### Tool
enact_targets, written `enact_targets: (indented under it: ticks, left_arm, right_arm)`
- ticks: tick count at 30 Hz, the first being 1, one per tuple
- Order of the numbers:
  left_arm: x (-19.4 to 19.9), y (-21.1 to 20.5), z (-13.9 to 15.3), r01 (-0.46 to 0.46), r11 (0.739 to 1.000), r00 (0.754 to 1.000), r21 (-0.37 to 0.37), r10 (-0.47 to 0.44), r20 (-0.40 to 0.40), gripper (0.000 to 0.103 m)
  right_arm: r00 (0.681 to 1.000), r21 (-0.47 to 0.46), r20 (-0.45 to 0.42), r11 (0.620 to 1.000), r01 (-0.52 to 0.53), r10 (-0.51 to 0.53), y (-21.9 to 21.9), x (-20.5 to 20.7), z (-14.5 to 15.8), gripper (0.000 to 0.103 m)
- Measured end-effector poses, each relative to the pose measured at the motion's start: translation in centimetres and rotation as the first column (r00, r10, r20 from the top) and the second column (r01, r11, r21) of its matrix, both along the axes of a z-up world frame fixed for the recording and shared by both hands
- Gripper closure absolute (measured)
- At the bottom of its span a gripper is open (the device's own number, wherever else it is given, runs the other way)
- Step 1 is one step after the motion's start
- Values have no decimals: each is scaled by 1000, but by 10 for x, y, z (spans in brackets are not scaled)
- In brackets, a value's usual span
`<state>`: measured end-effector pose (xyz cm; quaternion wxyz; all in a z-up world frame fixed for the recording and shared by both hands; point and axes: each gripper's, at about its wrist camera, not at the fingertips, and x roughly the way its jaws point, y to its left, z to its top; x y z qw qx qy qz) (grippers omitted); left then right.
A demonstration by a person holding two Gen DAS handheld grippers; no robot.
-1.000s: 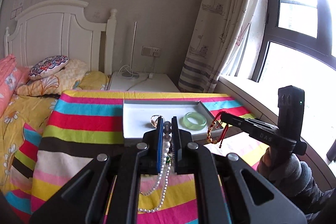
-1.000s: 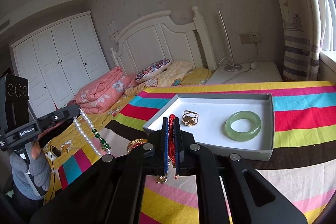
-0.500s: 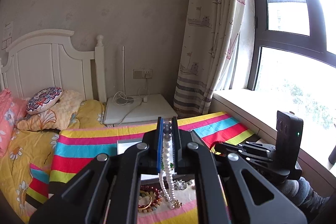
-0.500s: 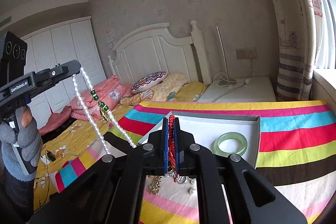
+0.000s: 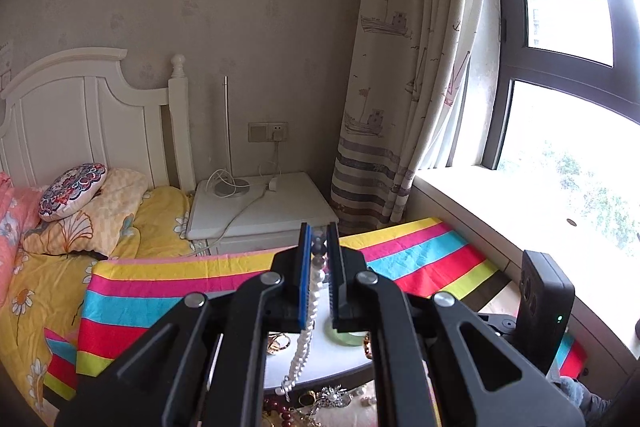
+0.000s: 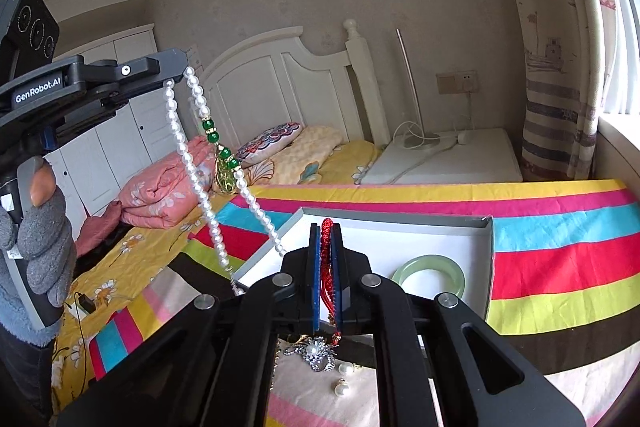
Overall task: Organize jewelry
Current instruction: 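Carry the pearl necklace and red string bracelet over the tray with both tools, then lower both pieces into the tray and open both tools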
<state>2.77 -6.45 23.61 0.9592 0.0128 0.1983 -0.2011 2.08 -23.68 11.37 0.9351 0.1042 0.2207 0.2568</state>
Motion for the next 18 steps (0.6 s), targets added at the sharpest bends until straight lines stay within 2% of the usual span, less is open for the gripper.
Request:
enact_targets:
  ticks: [4, 7, 11, 18]
  left_arm:
    - [17, -9, -7, -13, 1000, 1000, -12, 13, -4, 96]
    - [36, -9, -23, -34, 999, 999, -38, 32, -41, 96]
    - [66, -3, -60, -98, 995, 988, -34, 94, -119, 96]
    - [105, 26, -122, -202, 979, 950, 23, 202, -238, 96]
  right_arm:
    - [999, 13, -45, 1000, 8, -8, -1, 17, -12, 95]
    - [997, 17, -75, 1000, 8, -6, 1, 27, -22, 95]
    - [994, 3, -107, 1000, -17, 17, 9, 35, -33, 95]
    - [986, -39, -165, 999, -27, 20, 22, 50, -56, 95]
